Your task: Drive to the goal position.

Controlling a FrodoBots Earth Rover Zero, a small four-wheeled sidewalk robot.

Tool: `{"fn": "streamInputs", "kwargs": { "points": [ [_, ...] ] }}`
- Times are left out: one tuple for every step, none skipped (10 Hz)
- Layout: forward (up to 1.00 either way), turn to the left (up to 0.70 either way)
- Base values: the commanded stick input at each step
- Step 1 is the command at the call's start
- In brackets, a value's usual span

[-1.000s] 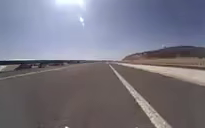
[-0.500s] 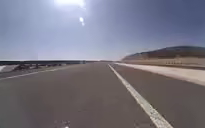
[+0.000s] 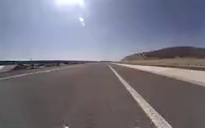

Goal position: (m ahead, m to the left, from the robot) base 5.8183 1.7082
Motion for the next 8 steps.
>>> {"fn": "streamInputs", "kwargs": {
  "points": [
    [1.0, 0.27],
    [1.0, 0.0],
    [1.0, 0.0],
    [1.0, 0.0],
    [1.0, 0.0],
    [1.0, 0.0],
    [1.0, 0.0],
    [1.0, 0.0]
  ]
}}
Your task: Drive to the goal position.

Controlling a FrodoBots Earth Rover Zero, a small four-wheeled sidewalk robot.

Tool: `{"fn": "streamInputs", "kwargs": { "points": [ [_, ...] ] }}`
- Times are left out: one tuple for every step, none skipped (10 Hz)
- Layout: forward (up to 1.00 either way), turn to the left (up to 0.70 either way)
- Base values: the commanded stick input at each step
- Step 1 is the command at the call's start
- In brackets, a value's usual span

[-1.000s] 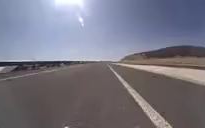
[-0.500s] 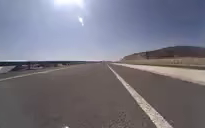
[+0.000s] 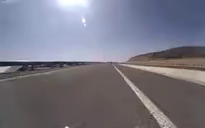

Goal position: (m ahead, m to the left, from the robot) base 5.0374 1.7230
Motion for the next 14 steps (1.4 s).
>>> {"fn": "streamInputs", "kwargs": {
  "points": [
    [1.0, 0.0],
    [1.0, 0.0],
    [1.0, 0.0],
    [1.0, 0.0],
    [1.0, 0.0],
    [1.0, 0.0],
    [1.0, 0.0],
    [1.0, 0.0],
    [1.0, 0.0],
    [1.0, 0.0],
    [1.0, 0.0],
    [1.0, 0.0],
    [1.0, 0.0],
    [1.0, 0.0]
  ]
}}
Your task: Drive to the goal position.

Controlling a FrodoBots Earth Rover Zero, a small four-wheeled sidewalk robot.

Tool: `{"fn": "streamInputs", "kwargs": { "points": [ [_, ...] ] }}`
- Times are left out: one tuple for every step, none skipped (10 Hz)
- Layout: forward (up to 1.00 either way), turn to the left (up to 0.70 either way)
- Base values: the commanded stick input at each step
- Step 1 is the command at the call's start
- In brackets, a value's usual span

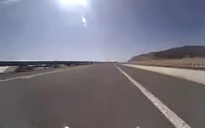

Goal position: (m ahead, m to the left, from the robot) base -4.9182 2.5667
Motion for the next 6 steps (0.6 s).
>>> {"fn": "streamInputs", "kwargs": {
  "points": [
    [1.0, 0.0],
    [1.0, 0.0],
    [1.0, 0.0],
    [1.0, 0.0],
    [1.0, 0.0],
    [1.0, 0.0]
  ]
}}
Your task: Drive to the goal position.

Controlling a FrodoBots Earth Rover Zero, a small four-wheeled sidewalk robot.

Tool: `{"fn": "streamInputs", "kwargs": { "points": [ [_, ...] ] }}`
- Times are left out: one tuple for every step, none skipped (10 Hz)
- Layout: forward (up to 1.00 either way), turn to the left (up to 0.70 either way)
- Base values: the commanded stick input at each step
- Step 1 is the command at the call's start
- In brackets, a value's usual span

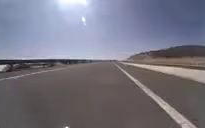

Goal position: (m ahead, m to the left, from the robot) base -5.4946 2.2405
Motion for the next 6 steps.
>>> {"fn": "streamInputs", "kwargs": {
  "points": [
    [1.0, 0.0],
    [1.0, 0.0],
    [1.0, 0.0],
    [1.0, 0.0],
    [1.0, 0.0],
    [1.0, 0.0]
  ]
}}
